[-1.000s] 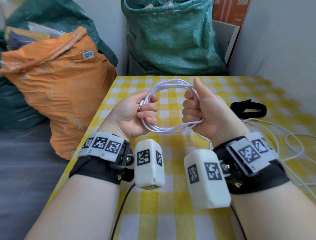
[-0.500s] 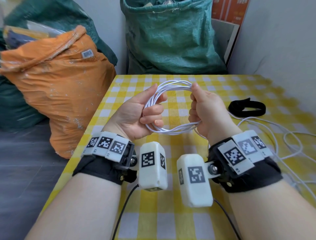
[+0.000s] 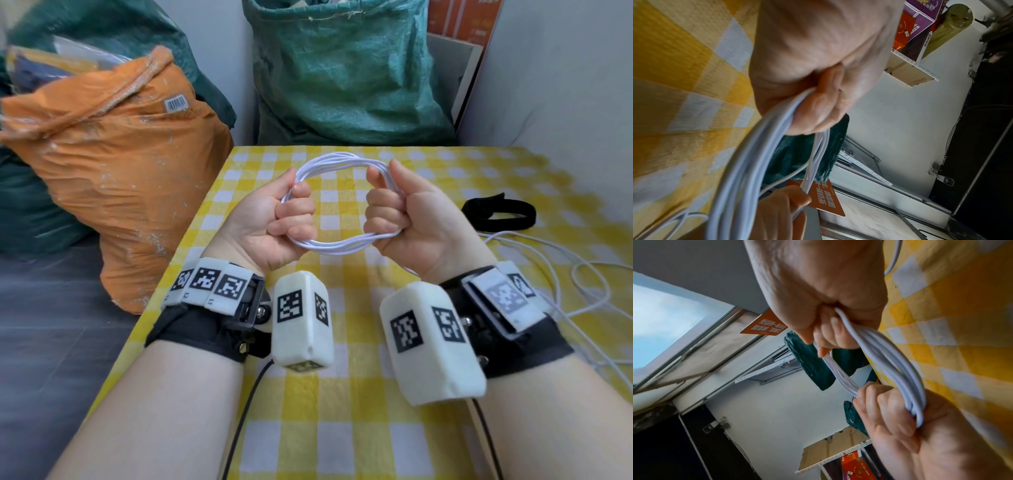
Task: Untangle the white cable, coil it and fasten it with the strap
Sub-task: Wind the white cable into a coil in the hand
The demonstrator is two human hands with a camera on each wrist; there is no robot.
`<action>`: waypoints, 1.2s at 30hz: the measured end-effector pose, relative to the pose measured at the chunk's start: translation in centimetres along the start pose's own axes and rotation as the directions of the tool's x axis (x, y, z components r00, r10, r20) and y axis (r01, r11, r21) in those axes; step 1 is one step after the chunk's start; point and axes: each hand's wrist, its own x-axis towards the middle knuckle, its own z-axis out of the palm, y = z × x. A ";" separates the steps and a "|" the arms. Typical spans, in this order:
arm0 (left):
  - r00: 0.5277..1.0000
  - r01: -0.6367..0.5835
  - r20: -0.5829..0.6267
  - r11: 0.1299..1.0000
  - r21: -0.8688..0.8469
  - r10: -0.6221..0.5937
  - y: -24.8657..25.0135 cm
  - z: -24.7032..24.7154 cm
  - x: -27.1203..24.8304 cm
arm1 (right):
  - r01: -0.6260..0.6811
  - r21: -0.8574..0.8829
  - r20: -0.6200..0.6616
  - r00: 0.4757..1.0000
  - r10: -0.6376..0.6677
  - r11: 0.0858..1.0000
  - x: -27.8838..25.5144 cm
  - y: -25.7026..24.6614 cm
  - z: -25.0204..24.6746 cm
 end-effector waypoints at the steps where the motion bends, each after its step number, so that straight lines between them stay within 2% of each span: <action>1: 1.000 -0.005 -0.011 1.000 0.004 0.005 0.1 -0.1 0.0 | -0.008 -0.041 -0.012 1.000 0.007 0.999 0.0 0.1 0.1; 4: 0.999 -0.011 -0.042 1.000 0.004 0.011 0.2 -0.3 0.0 | -0.040 -0.154 -0.065 0.997 0.030 0.987 0.1 0.4 0.3; 7: 0.997 -0.009 -0.076 0.998 0.058 0.014 0.1 -0.2 -0.1 | -0.069 -0.193 -0.129 0.991 0.044 0.979 0.2 0.5 0.1; 15: 0.990 0.086 -0.135 0.959 0.269 -0.050 -0.3 -0.2 0.1 | -0.041 -0.403 -0.210 0.977 -0.049 0.914 0.5 0.7 -0.6; 22: 0.983 0.119 -0.168 0.957 0.265 -0.075 -1.0 -0.6 0.5 | -0.113 -0.411 -0.299 0.954 -0.017 0.905 0.9 1.2 -1.4; 26: 0.987 0.112 -0.142 0.965 0.238 -0.079 -1.2 -0.8 0.6 | -0.113 -0.417 -0.312 0.950 -0.025 0.902 1.1 1.5 -1.6; 32: 0.984 0.086 -0.178 0.937 0.338 -0.026 -1.6 -0.6 0.7 | -0.128 -0.461 -0.311 0.950 -0.024 0.878 1.4 1.7 -1.8; 36: 0.986 0.099 -0.157 0.934 0.343 -0.047 -1.4 -0.6 0.8 | -0.121 -0.465 -0.295 0.955 -0.025 0.877 1.4 1.4 -1.8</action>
